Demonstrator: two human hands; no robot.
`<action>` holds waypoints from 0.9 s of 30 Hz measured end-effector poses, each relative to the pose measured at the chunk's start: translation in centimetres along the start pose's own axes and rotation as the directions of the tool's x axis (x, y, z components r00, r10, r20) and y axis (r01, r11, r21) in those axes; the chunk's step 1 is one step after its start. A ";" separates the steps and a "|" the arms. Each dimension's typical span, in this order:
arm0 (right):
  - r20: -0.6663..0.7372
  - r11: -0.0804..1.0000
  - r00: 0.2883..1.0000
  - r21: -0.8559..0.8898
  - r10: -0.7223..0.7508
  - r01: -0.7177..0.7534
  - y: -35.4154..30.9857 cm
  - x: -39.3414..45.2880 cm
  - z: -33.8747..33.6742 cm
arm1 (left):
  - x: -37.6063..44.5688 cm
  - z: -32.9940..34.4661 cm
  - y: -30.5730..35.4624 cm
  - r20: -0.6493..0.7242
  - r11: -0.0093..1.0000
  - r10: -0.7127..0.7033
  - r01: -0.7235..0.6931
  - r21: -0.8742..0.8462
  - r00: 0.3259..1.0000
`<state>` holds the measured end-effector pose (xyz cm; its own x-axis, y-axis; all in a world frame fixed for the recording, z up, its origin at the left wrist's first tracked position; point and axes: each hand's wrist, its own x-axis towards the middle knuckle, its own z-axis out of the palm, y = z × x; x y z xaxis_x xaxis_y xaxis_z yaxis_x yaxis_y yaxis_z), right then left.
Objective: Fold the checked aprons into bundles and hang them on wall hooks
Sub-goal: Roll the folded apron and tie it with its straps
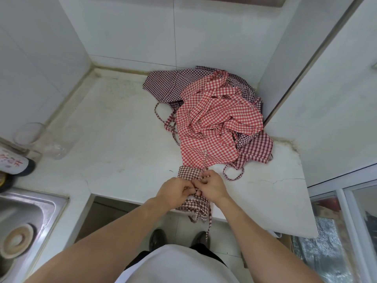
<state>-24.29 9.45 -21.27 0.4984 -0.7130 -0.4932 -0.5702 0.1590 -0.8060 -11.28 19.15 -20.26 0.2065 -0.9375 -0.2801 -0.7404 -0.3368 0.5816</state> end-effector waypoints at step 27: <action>-0.098 0.929 0.937 -0.198 -0.336 0.313 0.6 -2.4 -1.4 | 1.1 -1.6 -1.7 0.044 0.883 -0.224 0.222 -0.413 0.974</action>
<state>-26.73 10.30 -20.16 0.5944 -0.7883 -0.1590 -0.5035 -0.2107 -0.8379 -8.83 18.54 -20.35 0.3391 -0.8333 -0.4365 -0.3442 -0.5418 0.7668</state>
